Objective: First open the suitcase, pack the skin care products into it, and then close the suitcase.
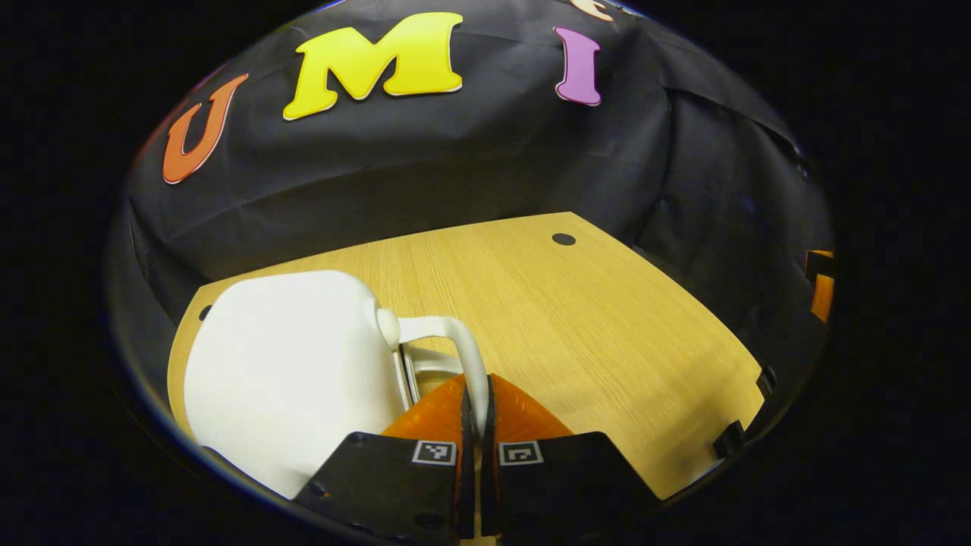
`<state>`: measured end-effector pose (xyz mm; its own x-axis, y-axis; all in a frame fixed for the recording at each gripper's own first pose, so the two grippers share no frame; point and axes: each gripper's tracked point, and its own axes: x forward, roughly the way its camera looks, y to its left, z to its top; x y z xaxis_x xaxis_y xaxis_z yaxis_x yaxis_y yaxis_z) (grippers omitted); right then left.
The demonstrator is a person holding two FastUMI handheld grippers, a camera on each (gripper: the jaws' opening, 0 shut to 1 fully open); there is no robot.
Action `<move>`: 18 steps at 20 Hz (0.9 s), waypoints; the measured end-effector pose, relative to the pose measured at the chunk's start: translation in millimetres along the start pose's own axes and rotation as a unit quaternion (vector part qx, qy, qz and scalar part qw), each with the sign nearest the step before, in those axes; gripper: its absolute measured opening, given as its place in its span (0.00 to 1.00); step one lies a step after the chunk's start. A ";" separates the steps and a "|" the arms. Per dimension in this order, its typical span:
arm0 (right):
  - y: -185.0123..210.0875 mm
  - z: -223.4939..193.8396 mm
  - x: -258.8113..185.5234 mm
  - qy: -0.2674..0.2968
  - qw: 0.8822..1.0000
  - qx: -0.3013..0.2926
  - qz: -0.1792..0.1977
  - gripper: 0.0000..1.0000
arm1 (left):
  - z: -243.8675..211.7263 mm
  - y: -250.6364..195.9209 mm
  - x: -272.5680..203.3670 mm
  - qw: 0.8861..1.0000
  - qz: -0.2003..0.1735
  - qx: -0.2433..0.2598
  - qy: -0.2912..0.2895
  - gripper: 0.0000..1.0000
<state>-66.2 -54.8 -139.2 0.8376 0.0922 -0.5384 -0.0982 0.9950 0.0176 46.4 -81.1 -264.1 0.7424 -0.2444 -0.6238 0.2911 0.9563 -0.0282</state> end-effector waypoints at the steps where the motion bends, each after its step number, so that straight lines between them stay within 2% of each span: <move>1: -0.7 0.8 0.4 0.002 1.000 -0.002 0.003 0.79 | -0.8 0.3 2.0 1.000 0.001 -0.003 0.000 0.07; 5: 2.8 2.7 2.5 0.005 1.000 -0.007 0.015 0.79 | -3.1 -5.5 3.2 1.000 -0.004 -0.011 0.012 0.17; 7: 5.3 6.6 3.9 0.004 1.000 -0.008 0.022 0.79 | 0.6 -18.1 -1.7 0.999 -0.030 -0.025 0.008 0.24; 8: 5.6 9.5 4.7 0.002 1.000 -0.008 0.026 0.78 | 6.5 -24.9 -9.7 0.998 -0.045 -0.033 0.003 0.48; 9: 7.8 14.5 6.2 -0.001 1.000 -0.007 0.029 0.78 | 10.6 -23.9 -13.5 0.999 -0.044 -0.033 -0.001 0.59; 10: 10.9 18.4 8.6 -0.004 0.999 -0.006 0.035 0.79 | 16.5 -20.9 -20.5 0.999 -0.034 -0.028 -0.009 0.76; 11: 14.6 23.8 10.2 -0.008 0.999 -0.006 0.041 0.79 | 23.3 -20.8 -27.5 0.999 -0.027 -0.026 -0.019 0.81; 15: 43.5 65.6 13.6 -0.043 0.996 -0.034 0.066 0.78 | 60.0 -5.5 -64.8 0.996 -0.009 -0.055 -0.064 0.84; 18: 65.2 104.9 20.1 -0.076 0.994 -0.025 0.076 0.79 | 98.3 22.2 -102.9 0.990 0.024 -0.083 -0.113 0.86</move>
<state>0.6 15.9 -60.5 0.8824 0.2498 -0.3986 -0.2535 0.9663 0.0442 35.9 -50.5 -123.8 0.8748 -0.2096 -0.4368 0.1628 0.9763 -0.1424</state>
